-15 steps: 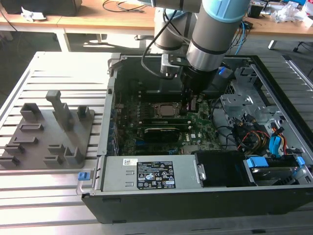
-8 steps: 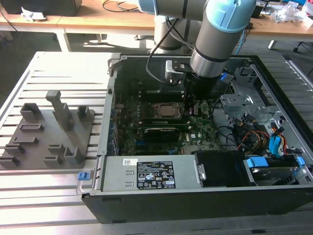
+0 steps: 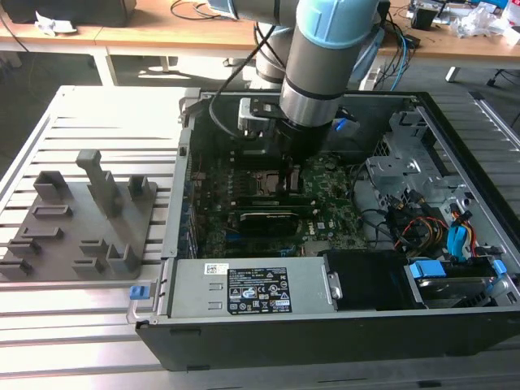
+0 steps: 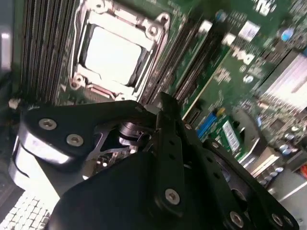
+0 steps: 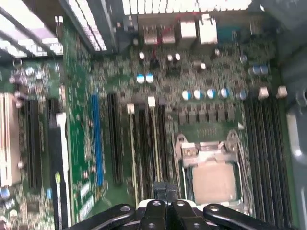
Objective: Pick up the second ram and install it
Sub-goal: 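Press down the second ram until it locks into place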
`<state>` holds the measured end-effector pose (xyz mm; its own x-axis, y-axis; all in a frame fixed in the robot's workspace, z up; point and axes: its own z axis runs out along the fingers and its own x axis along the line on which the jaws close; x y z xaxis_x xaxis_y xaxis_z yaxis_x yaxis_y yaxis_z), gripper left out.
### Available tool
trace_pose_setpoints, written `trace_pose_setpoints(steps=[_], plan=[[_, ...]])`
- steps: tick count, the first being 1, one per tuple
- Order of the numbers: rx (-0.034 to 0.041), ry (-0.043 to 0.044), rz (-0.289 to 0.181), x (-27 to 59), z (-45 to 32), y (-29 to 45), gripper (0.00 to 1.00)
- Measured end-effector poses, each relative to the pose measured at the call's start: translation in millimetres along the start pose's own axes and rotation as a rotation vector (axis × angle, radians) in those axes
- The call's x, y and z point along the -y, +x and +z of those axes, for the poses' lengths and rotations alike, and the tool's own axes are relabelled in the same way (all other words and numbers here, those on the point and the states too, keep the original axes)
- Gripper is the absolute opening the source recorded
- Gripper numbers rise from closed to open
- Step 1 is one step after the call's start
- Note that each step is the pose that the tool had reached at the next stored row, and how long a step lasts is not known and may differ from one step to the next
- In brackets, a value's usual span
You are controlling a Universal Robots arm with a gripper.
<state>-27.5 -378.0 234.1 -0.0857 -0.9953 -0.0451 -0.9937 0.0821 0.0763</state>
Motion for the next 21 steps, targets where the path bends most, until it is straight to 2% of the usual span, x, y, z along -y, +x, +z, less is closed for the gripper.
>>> trace_pose_setpoints(steps=[1,4,6,7,10,13,14,16,18,21], plan=[[0.0,0.0005,0.0,-10.9,0.7,2.2,0.11],[0.0024,0.0025,0.0,-30.8,2.2,7.3,0.11],[0.0305,0.0001,-0.002,-37.0,3.9,7.9,0.11],[0.0385,-0.0006,-0.003,-38.7,4.5,8.1,0.11],[0.0519,0.0,-0.004,-43.2,4.0,9.0,0.11],[0.0518,0.0023,-0.004,-44.9,-6.7,8.7,0.11],[0.0523,0.0027,-0.004,-45.9,-7.2,9.3,0.11],[0.0545,0.0021,-0.01,-48.6,-4.0,11.0,0.11],[0.0547,0.0017,-0.014,-49.7,0.9,12.0,0.11],[0.0542,0.0013,-0.016,-50.4,4.1,12.3,0.11]])
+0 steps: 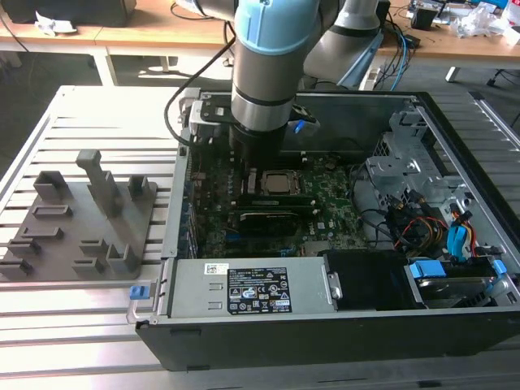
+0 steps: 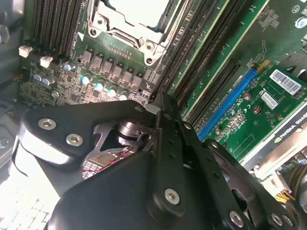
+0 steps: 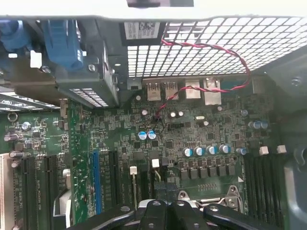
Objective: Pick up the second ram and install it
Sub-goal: 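Press down the second ram until it locks into place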
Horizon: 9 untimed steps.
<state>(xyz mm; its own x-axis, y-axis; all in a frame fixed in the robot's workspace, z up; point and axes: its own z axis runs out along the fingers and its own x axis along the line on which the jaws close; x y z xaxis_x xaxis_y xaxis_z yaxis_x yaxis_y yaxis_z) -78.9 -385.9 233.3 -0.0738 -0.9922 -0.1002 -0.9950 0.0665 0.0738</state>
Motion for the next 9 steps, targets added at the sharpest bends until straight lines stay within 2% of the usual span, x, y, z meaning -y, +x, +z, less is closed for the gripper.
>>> trace_pose_setpoints(steps=[5,7,9], plan=[[-0.0005,-0.0004,-0.002,0.2,6.8,1.1,0.11],[0.0017,0.001,-0.002,0.7,5.2,0.6,0.11],[0.0005,-0.0005,-0.002,11.2,2.7,-0.2,0.11]])
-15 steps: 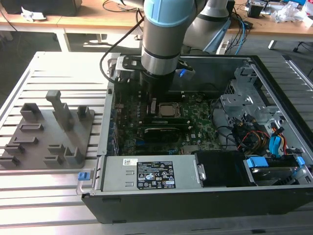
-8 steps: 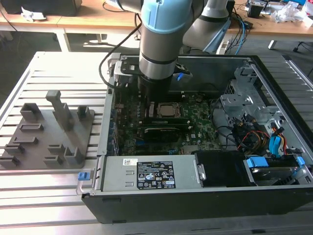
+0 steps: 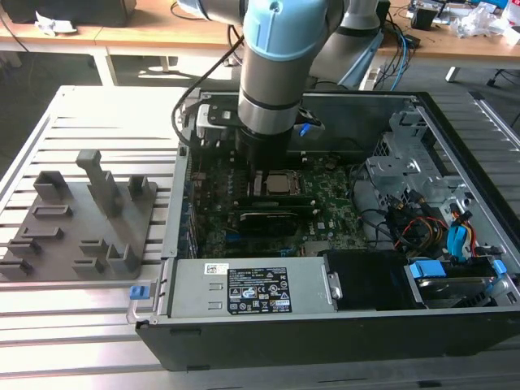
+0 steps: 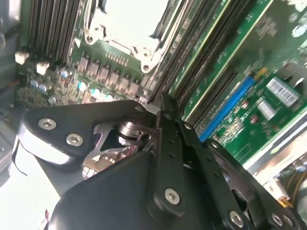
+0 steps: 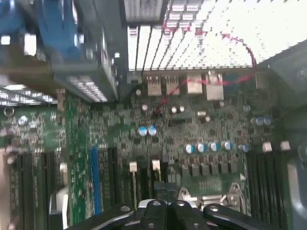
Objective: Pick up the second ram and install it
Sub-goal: 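Press down the second ram until it locks into place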
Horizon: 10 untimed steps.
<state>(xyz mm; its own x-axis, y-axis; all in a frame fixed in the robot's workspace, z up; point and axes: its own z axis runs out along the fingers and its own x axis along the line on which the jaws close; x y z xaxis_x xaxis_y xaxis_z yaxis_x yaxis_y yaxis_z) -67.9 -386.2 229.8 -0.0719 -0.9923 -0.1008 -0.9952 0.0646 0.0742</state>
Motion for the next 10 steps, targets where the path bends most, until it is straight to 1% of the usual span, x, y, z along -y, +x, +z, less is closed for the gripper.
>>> trace_pose_setpoints(steps=[1,2,4,5,6,7,9,10], plan=[[0.0,-0.0008,0.0,6.8,-0.4,-0.5,0.11],[-0.0004,-0.0017,0.0,11.6,-0.9,-0.8,0.11],[-0.0006,-0.0065,0.001,31.9,-2.3,-2.3,0.11],[-0.0006,-0.0081,0.001,38.1,-2.7,-2.8,0.11],[-0.0005,-0.0088,0.001,41.7,-3.0,-3.1,0.11],[-0.0003,-0.0087,0.001,42.8,-6.2,-3.7,0.11],[-0.0002,-0.0086,0.001,42.1,-15.7,-4.8,0.11],[-0.0002,-0.0086,0.001,41.5,-23.6,-5.6,0.11]])
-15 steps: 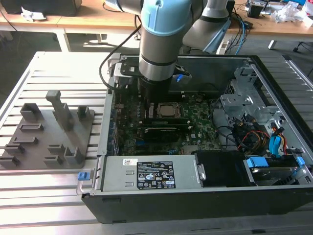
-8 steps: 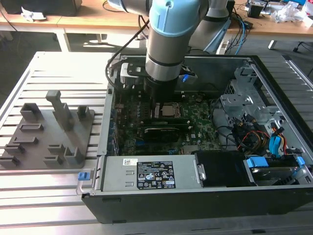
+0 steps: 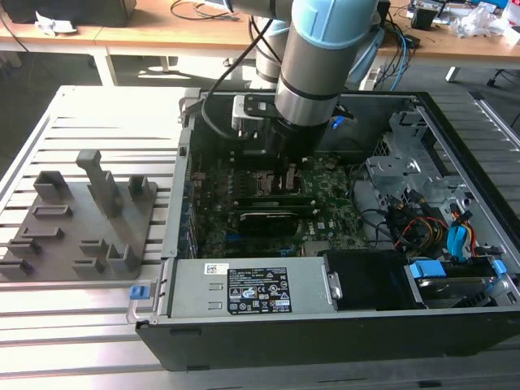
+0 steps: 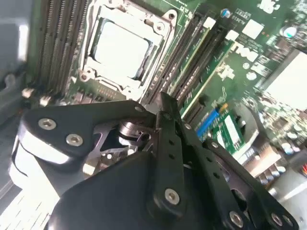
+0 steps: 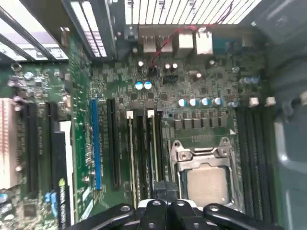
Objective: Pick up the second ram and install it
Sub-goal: 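Press down the second ram until it locks into place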
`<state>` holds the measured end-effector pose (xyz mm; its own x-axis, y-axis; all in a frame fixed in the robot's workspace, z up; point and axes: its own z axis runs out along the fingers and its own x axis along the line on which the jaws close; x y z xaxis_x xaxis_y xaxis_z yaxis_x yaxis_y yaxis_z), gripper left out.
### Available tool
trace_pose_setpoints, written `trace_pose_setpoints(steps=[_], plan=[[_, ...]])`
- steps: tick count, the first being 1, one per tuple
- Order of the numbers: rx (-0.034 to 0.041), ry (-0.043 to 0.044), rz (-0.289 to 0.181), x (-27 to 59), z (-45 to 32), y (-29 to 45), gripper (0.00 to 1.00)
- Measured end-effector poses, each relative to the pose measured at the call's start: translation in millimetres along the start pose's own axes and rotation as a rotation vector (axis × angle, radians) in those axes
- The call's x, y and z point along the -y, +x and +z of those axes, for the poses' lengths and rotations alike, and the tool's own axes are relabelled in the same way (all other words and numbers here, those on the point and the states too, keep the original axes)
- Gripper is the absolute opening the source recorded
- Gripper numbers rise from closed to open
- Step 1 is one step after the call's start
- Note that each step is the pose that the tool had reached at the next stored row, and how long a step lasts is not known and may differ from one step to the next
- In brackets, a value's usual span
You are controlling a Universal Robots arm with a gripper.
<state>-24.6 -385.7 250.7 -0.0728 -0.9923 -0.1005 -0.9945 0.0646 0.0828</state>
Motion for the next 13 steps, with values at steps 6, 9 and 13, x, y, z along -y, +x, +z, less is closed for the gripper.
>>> trace_pose_setpoints(steps=[6,9,13], plan=[[0.0006,0.0,0.0,-1.9,-23.6,-2.4,0.11],[0.0007,-0.0001,0.0,-2.0,-23.7,-2.4,0.11],[0.0012,-0.0001,0.0,-2.0,-23.7,-2.4,0.11]])
